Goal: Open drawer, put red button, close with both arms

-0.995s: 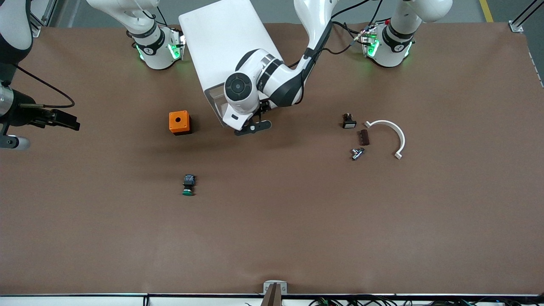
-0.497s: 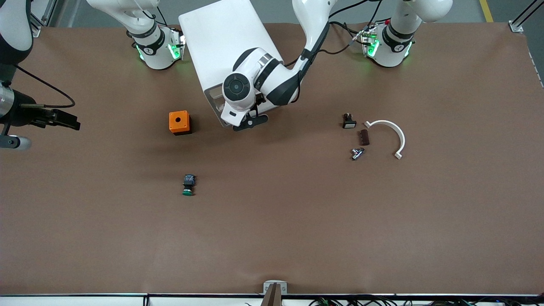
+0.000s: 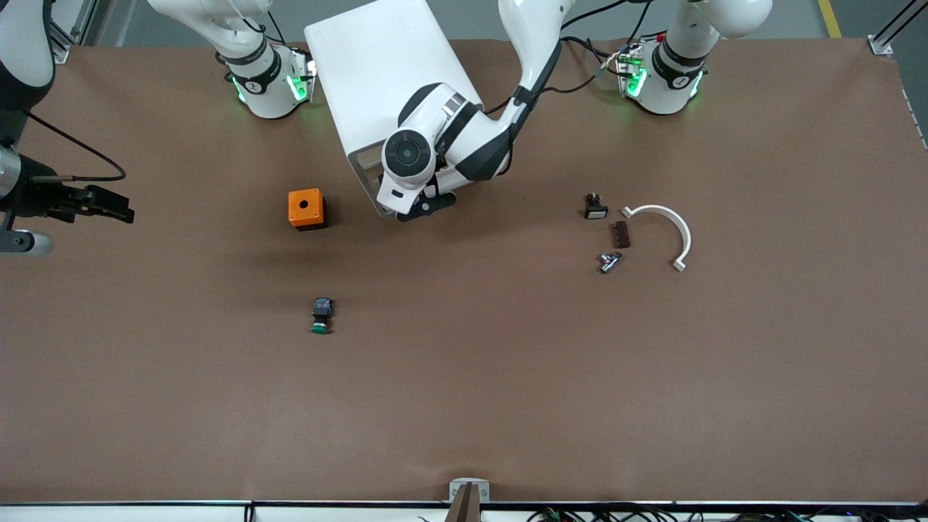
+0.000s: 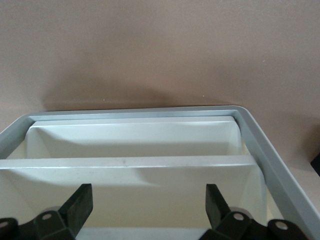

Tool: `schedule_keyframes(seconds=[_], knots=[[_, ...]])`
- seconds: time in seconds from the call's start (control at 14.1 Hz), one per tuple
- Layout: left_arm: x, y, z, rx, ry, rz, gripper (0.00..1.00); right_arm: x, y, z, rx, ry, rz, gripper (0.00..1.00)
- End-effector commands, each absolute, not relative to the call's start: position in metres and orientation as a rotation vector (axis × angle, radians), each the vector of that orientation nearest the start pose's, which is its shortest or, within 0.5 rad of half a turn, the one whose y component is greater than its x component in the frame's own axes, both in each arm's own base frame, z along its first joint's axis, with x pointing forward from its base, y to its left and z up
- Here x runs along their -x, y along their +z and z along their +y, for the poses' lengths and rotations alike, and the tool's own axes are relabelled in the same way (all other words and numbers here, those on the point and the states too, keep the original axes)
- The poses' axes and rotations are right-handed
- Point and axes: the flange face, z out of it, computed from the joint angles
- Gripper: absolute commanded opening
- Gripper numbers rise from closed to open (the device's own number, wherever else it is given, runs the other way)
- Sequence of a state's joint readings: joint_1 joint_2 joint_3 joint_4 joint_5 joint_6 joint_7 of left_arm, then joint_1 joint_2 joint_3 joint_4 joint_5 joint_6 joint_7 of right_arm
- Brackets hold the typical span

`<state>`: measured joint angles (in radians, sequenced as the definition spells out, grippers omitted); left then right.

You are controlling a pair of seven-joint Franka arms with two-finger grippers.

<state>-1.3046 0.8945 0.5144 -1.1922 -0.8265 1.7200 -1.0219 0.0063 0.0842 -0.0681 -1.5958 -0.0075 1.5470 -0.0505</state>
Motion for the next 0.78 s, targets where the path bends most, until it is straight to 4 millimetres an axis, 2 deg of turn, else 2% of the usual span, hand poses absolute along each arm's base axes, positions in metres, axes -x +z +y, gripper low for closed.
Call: schedule_keyframes(seconds=[0.0,0.21,0.43,0.57,0.71], knots=[[-0.380,0.278,-0.630,3.043,0.799,-0.550,0.99,-0.568,0.570,-0.047,3.153,0.199,0.013,1.00],[-0.398,0.284,-0.621,3.054,0.786,-0.581,0.99,-0.567,0.568,-0.051,3.138,0.206,0.053,1.00],[-0.435,0.304,-0.596,3.086,0.748,-0.637,0.99,-0.569,0.574,-0.051,3.152,0.184,0.048,1.00],[-0.470,0.328,-0.569,3.120,0.670,-0.651,0.99,-0.575,0.585,-0.049,3.159,0.143,0.043,1.00],[-0.499,0.367,-0.540,3.172,0.573,-0.640,0.99,-0.577,0.599,-0.054,3.153,0.096,0.063,1.00]])
